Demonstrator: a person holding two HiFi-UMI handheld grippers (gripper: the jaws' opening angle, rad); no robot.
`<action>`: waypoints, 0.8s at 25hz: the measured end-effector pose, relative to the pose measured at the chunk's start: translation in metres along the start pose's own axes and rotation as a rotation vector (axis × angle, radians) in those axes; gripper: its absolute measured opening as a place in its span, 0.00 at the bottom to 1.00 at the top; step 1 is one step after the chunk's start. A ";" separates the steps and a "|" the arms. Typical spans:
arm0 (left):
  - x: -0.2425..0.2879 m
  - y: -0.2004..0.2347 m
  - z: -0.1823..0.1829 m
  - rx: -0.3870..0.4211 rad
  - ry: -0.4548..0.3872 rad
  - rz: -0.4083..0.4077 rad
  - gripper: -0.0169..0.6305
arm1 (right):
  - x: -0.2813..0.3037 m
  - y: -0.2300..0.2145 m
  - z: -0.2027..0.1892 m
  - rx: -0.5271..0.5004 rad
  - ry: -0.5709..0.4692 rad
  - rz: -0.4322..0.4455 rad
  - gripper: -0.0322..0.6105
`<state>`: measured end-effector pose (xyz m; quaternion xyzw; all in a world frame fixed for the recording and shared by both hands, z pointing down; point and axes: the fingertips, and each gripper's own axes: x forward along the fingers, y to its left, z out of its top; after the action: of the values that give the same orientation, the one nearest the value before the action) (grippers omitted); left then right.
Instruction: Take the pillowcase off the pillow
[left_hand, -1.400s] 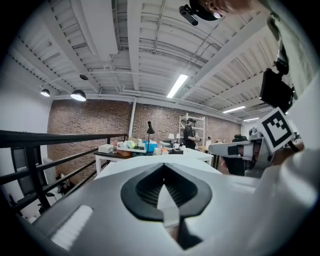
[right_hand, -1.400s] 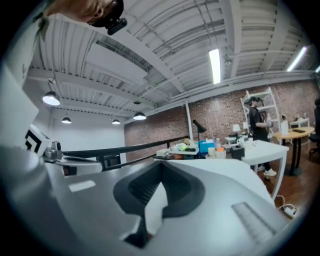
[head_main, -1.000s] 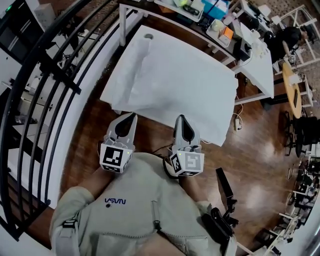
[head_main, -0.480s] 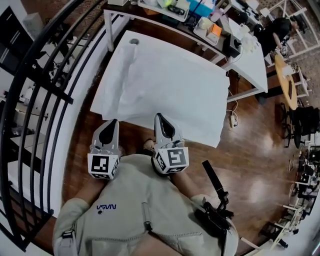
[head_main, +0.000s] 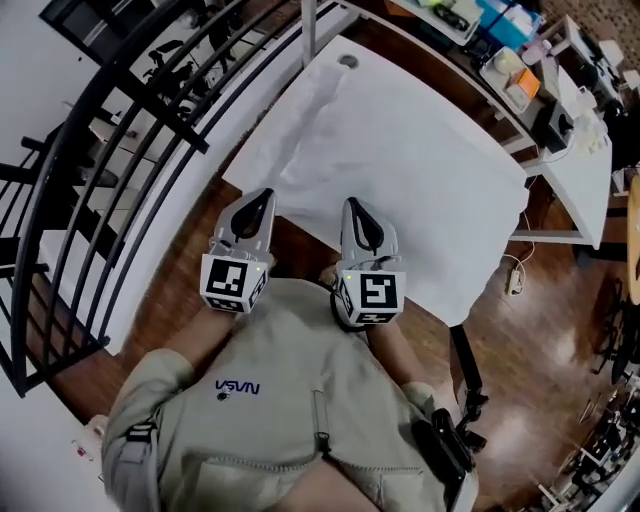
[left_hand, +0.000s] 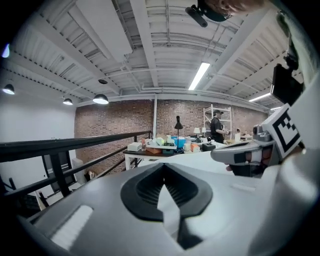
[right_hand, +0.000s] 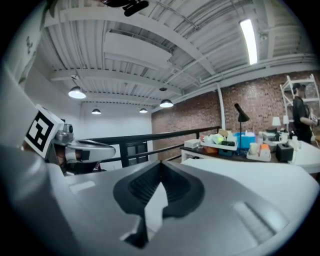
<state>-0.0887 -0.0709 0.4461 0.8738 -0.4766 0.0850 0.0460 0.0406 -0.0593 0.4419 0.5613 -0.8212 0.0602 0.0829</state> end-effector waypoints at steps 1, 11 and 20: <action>0.001 0.003 -0.001 0.001 0.007 0.011 0.03 | 0.006 0.000 -0.003 -0.003 0.013 0.018 0.05; 0.042 0.046 -0.037 0.001 0.108 -0.042 0.03 | 0.062 0.020 -0.006 -0.062 0.101 0.040 0.18; 0.074 0.060 -0.090 -0.001 0.263 -0.215 0.13 | 0.116 0.059 -0.052 -0.182 0.344 0.067 0.37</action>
<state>-0.1096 -0.1500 0.5481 0.9011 -0.3702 0.1928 0.1173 -0.0525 -0.1338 0.5166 0.5055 -0.8151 0.0836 0.2703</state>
